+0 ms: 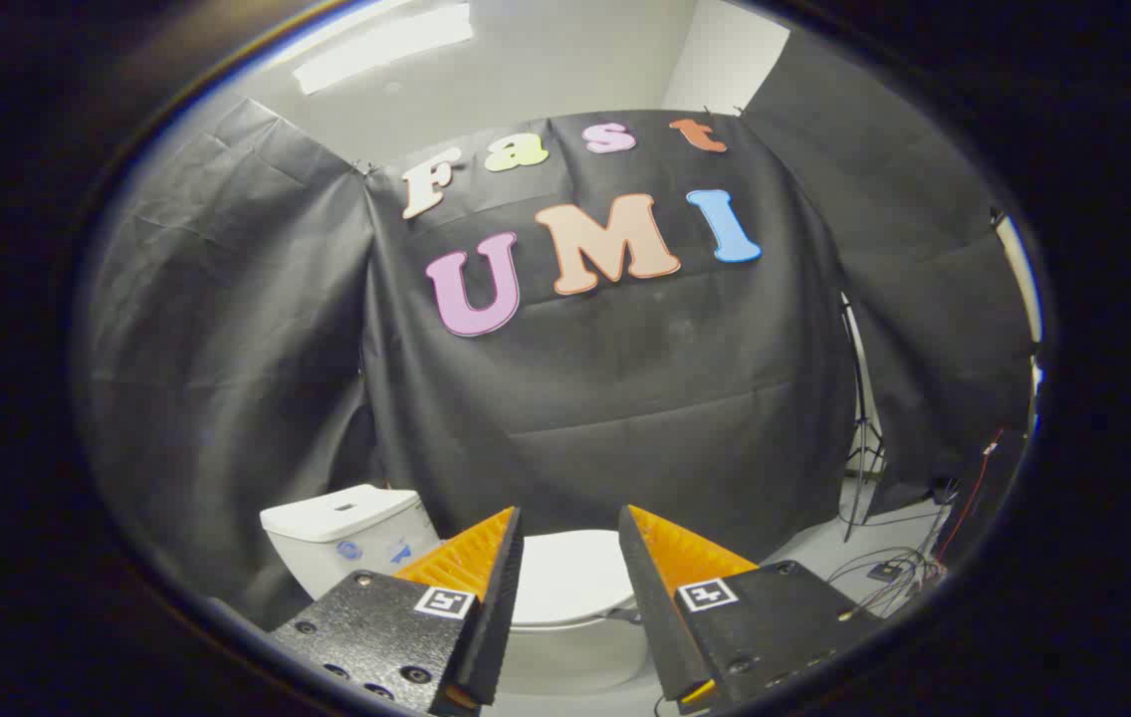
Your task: Open the toilet lid.
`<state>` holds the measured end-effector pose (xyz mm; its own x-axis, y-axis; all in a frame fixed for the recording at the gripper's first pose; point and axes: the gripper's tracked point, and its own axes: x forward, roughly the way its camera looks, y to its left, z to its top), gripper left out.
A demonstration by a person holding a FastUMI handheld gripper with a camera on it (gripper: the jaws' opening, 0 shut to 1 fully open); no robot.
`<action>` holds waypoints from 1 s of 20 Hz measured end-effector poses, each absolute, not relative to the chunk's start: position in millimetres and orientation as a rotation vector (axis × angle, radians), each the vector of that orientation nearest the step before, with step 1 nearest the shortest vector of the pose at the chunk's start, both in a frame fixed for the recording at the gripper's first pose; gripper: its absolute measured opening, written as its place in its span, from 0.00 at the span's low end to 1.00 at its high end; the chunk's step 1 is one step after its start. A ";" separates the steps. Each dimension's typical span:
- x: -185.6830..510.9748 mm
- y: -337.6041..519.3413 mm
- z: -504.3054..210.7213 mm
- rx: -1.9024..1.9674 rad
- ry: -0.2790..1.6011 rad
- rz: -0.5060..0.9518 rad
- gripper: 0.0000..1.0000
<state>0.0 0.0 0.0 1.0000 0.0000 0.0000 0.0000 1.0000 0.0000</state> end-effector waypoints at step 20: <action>5.4 5.0 5.6 0.033 -0.011 0.014 0.73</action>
